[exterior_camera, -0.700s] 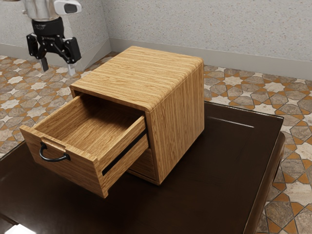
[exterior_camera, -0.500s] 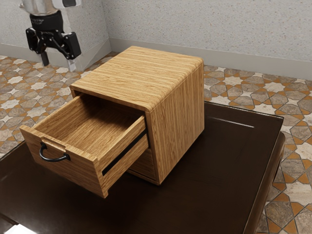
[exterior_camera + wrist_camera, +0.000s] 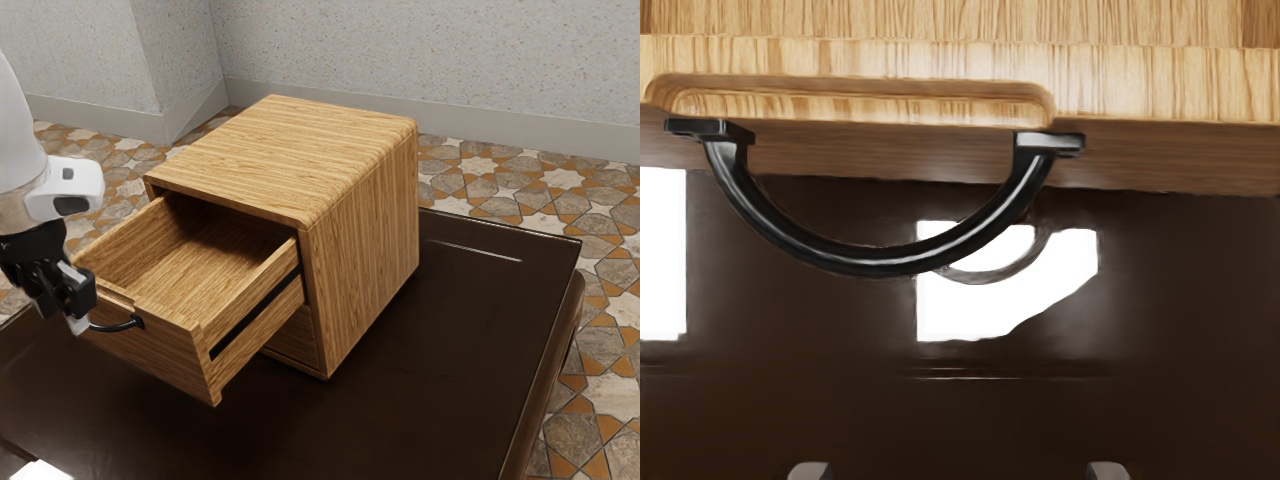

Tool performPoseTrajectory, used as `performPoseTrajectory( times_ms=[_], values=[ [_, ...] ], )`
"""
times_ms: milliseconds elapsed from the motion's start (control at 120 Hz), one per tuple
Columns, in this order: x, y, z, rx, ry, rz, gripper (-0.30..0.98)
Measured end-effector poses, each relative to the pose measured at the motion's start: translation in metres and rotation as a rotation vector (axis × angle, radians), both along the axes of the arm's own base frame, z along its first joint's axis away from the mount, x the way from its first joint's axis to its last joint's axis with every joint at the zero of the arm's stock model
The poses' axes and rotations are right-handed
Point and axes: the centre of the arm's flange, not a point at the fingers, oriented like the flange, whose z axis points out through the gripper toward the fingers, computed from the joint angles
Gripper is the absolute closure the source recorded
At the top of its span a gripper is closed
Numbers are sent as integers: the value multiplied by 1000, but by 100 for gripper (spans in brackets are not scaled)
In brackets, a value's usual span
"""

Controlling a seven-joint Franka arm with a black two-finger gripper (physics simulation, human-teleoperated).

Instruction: Push the drawer handle with one arm to close the drawer

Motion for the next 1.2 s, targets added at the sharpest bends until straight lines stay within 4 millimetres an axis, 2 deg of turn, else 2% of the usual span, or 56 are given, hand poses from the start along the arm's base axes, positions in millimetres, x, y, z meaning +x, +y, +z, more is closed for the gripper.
performPoseTrajectory(
  times_ms=[83,183,317,433,683,817,1050,1200],
  values=[
    [-7,1,-10,0,-14,20,56],
    [-23,8,-17,-12,-48,53,66],
    [-21,33,-43,-53,-37,123,73],
    [-7,44,-61,-55,-39,146,76],
    [15,51,-74,-56,-75,117,78],
    [33,54,-83,-56,-65,94,78],
    [72,49,-75,-48,-72,36,78],
    [104,46,-69,-41,-65,3,79]
  ],
)
